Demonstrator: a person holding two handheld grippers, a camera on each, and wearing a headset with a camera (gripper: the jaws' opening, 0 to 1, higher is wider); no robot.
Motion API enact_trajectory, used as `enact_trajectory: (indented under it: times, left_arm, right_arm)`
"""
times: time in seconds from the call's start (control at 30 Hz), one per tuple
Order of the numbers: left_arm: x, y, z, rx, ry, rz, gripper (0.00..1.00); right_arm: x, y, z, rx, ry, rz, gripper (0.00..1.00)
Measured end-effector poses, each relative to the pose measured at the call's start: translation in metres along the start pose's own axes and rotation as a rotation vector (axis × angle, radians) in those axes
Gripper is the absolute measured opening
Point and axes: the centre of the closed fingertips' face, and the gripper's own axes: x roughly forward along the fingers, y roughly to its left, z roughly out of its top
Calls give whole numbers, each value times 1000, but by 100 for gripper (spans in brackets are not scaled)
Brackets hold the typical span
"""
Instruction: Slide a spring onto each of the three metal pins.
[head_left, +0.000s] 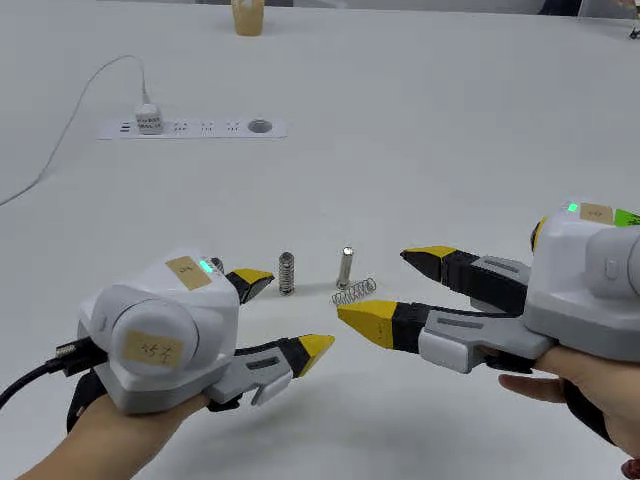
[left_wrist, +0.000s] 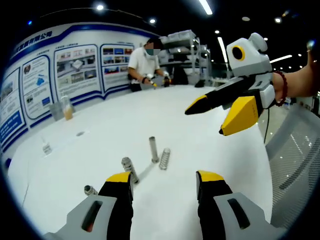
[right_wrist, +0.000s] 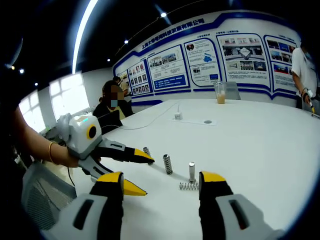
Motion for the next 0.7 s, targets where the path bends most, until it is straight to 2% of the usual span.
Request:
enact_trajectory:
  times: [0.4, 0.7]
  left_arm:
    - [29, -7, -1, 21, 31, -41, 44]
    - [48, -7, -8, 33, 61, -49, 37]
  right_arm:
    - [-17, -3, -8, -18, 6, -24, 62]
    - [-25, -1, -16, -50, 30, -12, 62]
